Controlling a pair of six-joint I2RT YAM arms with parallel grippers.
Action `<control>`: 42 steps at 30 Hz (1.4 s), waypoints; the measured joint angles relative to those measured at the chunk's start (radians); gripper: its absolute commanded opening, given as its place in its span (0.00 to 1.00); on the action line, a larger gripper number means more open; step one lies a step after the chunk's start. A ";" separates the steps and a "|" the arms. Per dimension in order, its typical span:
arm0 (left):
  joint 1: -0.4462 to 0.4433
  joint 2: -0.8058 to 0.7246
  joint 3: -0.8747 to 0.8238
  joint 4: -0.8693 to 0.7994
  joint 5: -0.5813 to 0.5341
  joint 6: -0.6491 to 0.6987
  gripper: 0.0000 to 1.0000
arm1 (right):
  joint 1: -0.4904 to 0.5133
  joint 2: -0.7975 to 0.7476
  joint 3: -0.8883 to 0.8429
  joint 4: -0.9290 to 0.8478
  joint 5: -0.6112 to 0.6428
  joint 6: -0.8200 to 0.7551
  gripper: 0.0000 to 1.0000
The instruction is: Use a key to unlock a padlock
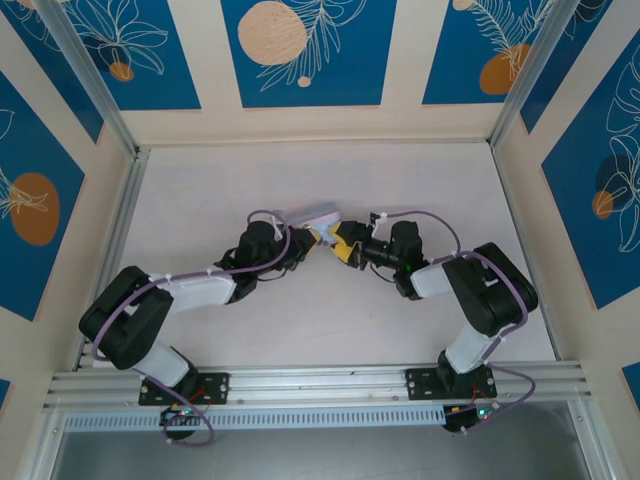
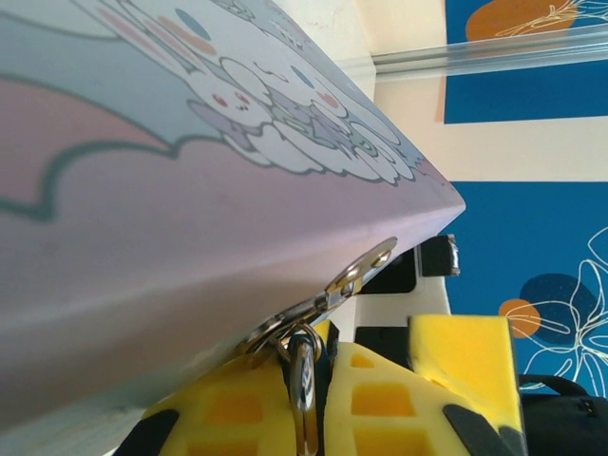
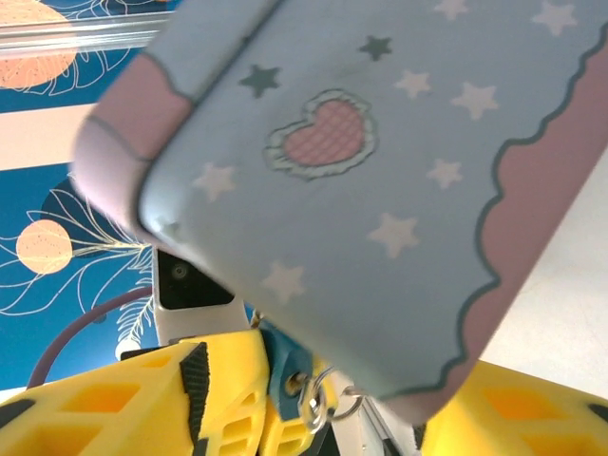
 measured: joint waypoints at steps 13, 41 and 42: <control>0.000 0.000 -0.003 -0.006 0.000 0.019 0.00 | -0.002 -0.211 -0.147 -0.213 -0.026 -0.103 0.47; 0.011 0.023 0.023 -0.082 0.077 0.079 0.00 | 0.277 -0.365 0.250 -1.226 0.555 -1.227 0.44; 0.011 0.023 0.025 -0.082 0.081 0.078 0.00 | 0.281 -0.357 0.254 -1.226 0.565 -1.239 0.44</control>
